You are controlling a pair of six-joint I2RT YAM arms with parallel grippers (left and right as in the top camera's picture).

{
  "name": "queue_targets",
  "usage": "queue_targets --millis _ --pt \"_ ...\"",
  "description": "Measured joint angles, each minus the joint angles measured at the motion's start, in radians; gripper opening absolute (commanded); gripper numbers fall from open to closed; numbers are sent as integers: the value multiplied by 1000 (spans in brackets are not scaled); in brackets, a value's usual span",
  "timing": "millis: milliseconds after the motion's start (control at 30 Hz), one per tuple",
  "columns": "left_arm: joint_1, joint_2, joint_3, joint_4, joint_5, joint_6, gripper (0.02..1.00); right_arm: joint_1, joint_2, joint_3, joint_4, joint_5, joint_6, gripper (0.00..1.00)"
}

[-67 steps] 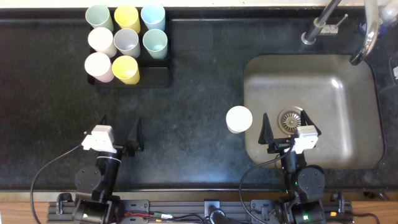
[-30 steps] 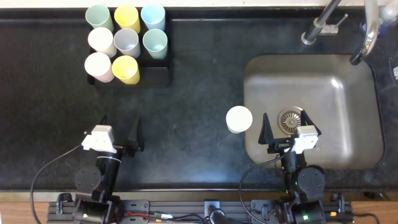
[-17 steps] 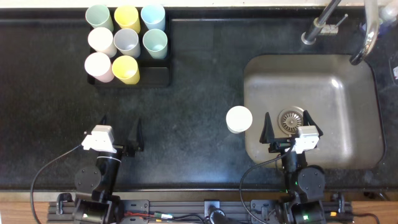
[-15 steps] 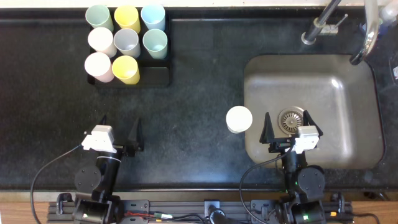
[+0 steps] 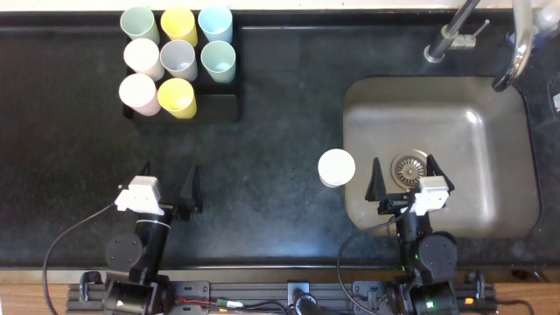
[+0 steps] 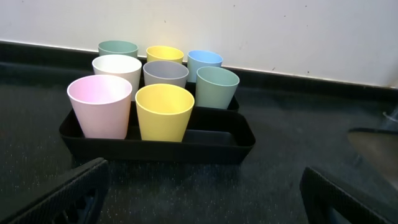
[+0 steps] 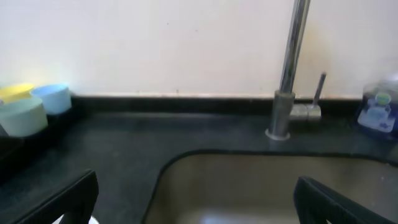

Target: Store Cups

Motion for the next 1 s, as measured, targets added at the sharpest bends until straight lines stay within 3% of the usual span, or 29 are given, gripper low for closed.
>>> queue_targets --millis 133,333,533,600,767,1000 --pt "0 0 0 0 -2 0 1000 0 179 116 -143 0 0 996" --pt "0 -1 0 -1 -7 0 1000 1 446 536 -456 -19 -1 996" --pt "0 -2 0 -1 -8 0 1000 1 793 1006 -937 -143 0 998" --pt "0 -2 0 -2 -8 0 1000 1 875 1089 -1016 -183 0 998" --pt "0 -2 0 -1 -9 0 1000 2 1091 1219 -1225 -288 0 998" --pt "0 -2 0 -1 -9 0 1000 2 1359 1230 -1353 -334 2 998"
